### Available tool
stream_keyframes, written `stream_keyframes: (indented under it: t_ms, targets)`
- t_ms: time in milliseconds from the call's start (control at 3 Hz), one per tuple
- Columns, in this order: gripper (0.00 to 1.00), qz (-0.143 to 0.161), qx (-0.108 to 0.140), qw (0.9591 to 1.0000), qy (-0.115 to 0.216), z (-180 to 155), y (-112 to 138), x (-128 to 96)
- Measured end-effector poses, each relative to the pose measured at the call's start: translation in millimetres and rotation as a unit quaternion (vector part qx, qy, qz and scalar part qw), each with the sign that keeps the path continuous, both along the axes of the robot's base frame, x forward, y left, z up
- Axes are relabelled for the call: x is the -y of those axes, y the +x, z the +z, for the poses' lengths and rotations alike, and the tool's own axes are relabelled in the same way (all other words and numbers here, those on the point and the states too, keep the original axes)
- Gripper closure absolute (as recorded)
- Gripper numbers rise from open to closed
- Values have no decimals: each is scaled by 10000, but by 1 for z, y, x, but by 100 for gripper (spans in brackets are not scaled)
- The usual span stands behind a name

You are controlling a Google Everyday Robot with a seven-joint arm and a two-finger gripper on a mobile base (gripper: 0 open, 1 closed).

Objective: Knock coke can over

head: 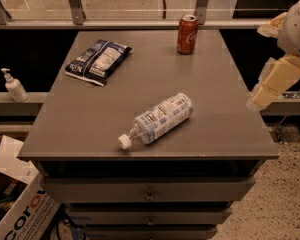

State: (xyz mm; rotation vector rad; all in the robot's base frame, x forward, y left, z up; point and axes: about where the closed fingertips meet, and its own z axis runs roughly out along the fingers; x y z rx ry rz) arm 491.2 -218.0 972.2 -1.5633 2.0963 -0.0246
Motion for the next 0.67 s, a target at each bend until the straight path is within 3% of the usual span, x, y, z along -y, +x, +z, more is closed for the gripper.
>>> stream_keyframes:
  t_ms: [333,667]
  targets:
    - [0,-276,430,9982,315,-33,84,-11]
    - [0,-276,430,9982,315,-33,84,-11]
